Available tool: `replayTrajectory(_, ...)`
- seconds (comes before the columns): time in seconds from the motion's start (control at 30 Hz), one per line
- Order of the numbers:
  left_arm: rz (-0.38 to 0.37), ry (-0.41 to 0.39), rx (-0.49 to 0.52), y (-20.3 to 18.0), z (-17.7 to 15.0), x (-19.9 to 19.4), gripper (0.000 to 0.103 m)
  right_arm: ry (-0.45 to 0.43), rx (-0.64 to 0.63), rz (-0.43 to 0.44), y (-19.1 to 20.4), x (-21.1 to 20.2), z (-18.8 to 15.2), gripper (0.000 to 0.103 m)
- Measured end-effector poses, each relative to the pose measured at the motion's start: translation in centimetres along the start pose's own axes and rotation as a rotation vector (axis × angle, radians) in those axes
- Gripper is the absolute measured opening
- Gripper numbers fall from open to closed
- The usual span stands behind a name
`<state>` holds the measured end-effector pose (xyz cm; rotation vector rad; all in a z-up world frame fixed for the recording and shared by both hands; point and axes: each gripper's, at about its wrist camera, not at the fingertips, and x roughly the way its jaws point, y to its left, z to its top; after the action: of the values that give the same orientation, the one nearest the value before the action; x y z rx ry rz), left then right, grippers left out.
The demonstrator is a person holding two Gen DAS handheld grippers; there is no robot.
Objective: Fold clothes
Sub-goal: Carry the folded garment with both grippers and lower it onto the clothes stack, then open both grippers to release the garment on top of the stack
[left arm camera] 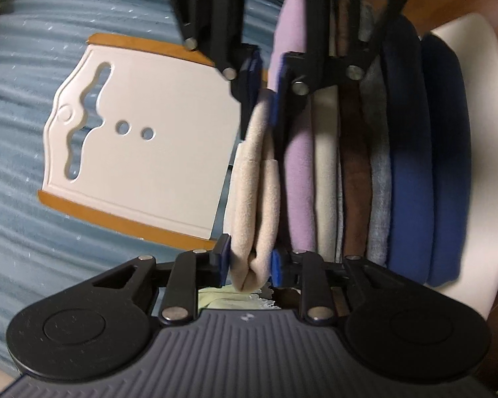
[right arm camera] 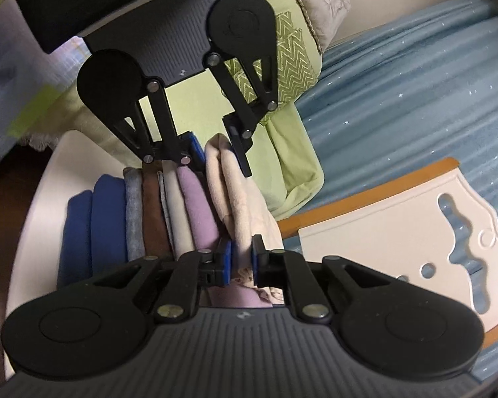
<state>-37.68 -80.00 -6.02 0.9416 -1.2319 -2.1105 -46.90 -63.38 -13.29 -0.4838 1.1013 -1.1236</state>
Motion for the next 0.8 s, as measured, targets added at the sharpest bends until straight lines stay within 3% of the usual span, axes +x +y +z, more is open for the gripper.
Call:
replayTrajectory(0.1, -0.023, -0.017, -0.116, 1.0, 0.3, -0.6, 0.036, -0.002, 0.02, 0.001, -0.2, -0.5, -0.3, 0.008)
replayTrajectory(0.27, -0.049, -0.012, -0.139, 1.1, 1.1, 0.1, 0.033, -0.004, 0.078, -0.001, -0.5, -1.2, -1.1, 0.009)
replayTrajectory(0.43, -0.054, -0.005, -0.23, 2.2, 1.0, -0.8, 0.036, -0.002, 0.102, 0.004, -0.6, -1.7, -1.1, 0.01)
replayTrajectory(0.53, -0.024, 0.007, -0.329, 2.9, 1.5, -1.8, 0.048, -0.016, 0.19, -0.013, -1.3, -3.6, -1.4, 0.021)
replayTrajectory(0.67, -0.007, 0.043, -0.597, 1.8, 2.0, -4.9, 0.064, -0.019, 0.377, -0.026, -0.9, -6.9, -2.7, 0.035)
replayTrajectory(0.73, -0.011, 0.067, -0.753, 1.0, 2.1, -6.2, 0.073, -0.002, 0.522, -0.048, 0.2, -9.2, -3.7, 0.049)
replayTrajectory(0.8, -0.013, 0.092, -0.911, 0.1, 2.2, -7.4, 0.089, 0.01, 0.614, -0.067, 1.0, -10.6, -4.3, 0.082)
